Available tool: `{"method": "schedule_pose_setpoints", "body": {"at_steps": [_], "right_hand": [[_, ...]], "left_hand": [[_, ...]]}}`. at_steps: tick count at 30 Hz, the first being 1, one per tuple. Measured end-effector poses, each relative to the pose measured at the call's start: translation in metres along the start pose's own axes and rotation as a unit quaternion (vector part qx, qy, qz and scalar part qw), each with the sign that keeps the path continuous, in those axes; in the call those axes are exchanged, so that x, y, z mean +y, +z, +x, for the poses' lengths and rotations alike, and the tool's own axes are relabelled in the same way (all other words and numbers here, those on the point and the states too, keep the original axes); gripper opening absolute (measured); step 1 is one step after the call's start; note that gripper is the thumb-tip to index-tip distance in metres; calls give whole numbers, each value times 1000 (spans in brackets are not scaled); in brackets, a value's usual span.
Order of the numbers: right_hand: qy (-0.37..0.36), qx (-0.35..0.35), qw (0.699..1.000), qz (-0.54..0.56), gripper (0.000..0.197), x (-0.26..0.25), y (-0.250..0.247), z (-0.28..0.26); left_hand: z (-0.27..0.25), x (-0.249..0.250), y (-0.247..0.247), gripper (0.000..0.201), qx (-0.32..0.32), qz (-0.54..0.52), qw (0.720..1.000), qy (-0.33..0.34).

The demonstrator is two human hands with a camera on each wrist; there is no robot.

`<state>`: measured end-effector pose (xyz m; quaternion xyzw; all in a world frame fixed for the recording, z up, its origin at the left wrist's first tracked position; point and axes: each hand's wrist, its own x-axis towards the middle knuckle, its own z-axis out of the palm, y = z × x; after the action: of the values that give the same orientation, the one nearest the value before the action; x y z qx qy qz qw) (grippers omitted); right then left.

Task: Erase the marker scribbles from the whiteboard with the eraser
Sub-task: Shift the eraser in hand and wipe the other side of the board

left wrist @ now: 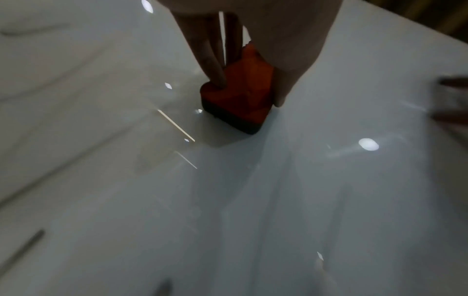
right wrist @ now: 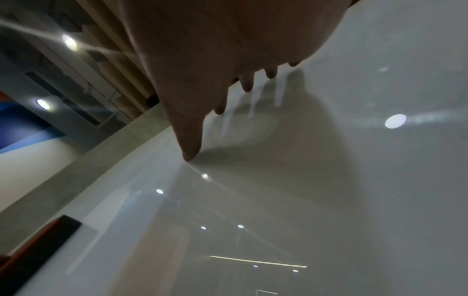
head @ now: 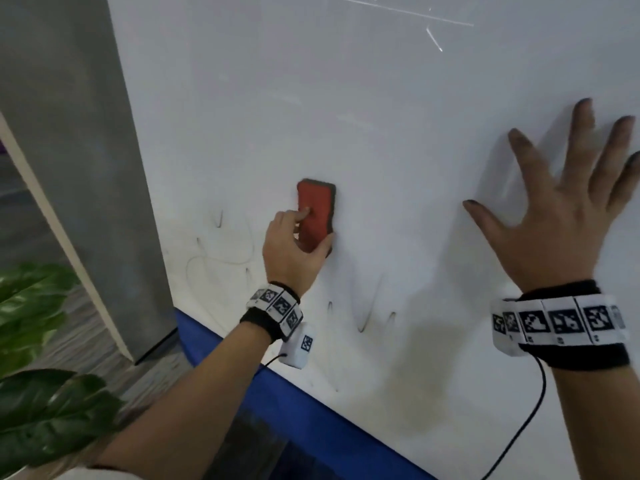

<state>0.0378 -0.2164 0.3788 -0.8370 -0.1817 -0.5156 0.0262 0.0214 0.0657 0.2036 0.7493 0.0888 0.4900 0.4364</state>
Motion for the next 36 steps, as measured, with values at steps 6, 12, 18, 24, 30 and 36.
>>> {"method": "schedule_pose_setpoints", "body": {"at_steps": [6,12,18,24,30,36], "right_hand": [[-21,-33,999,15,78,4,1,-10],[-83,-64,994,17,77,34,-5,-16],[-63,-68,996,2,80,21,-2,-21],[-67,-76,995,-9,80,21,-3,-26],[-73,-78,994,-7,77,25,-3,-27],[-62,-77,995,-20,76,18,1,-31]], "left_hand": [[-88,33,40,44,-217,76,953,197],[-36,26,19,56,-50,-39,998,-10],[-80,29,41,56,-102,-41,994,-29],[-167,-2,55,46,-261,92,953,122],[-102,-4,29,47,-136,78,988,7],[-133,7,50,46,-153,73,985,43]]}}
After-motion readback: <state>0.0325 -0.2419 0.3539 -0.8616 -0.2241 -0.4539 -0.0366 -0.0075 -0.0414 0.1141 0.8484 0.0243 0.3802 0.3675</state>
